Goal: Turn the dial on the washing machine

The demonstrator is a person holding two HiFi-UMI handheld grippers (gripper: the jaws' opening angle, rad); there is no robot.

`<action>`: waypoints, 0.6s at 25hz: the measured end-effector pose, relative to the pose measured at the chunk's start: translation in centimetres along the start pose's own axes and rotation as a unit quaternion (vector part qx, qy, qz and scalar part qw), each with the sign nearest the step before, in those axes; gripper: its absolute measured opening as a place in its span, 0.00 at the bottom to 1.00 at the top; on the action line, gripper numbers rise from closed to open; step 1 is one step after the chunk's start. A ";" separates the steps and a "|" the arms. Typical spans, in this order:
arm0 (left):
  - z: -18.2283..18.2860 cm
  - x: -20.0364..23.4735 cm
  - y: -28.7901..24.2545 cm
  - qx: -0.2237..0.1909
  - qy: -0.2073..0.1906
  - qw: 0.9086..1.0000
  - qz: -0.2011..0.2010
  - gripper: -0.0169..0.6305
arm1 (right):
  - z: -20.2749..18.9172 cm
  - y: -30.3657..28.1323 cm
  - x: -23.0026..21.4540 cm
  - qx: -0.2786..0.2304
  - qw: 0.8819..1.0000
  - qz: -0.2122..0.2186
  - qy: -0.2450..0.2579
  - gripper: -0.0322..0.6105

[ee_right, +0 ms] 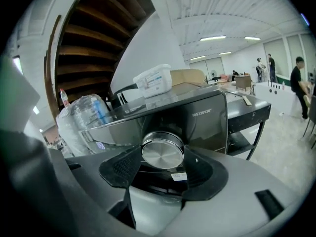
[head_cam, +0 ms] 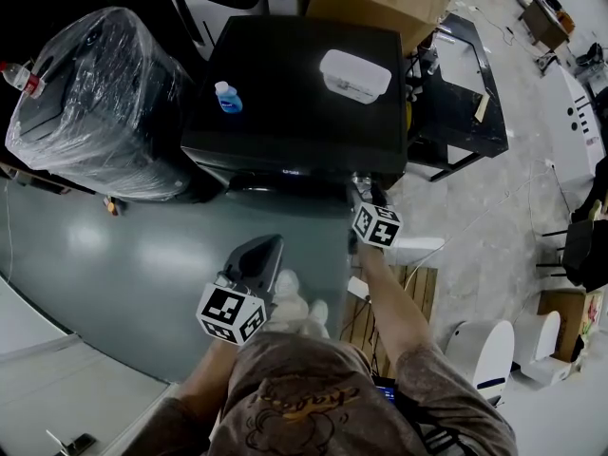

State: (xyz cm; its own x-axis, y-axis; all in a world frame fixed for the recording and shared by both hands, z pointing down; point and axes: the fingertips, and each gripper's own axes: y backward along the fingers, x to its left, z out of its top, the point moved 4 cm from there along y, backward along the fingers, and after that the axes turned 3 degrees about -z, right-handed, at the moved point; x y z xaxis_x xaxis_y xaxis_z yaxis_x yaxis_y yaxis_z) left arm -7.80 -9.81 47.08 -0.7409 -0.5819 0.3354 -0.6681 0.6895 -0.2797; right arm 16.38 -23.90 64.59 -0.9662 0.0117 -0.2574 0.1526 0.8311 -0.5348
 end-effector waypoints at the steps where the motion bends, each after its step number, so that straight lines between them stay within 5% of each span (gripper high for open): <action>1: 0.0 -0.1 -0.1 0.000 0.001 1.000 -0.001 0.01 | 0.0 0.0 -0.1 -0.002 1.000 0.006 -0.017 0.46; 11: -0.1 -0.3 -0.1 -0.001 0.001 1.000 -0.005 0.01 | 0.0 0.0 -0.7 -0.035 0.981 0.056 -0.182 0.46; 15: -0.2 -0.2 0.1 -0.003 0.004 1.000 -0.005 0.01 | -0.2 -0.1 -1.1 -0.044 0.957 0.068 -0.280 0.46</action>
State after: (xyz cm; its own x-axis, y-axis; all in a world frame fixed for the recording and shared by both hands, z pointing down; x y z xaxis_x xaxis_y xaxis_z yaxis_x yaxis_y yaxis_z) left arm -7.66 -9.55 47.16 -0.7331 -0.5861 0.3450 -0.6756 0.6861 -0.2700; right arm 17.38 -23.85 65.13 -0.6724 -0.1559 -0.7236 0.2278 0.8865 -0.4027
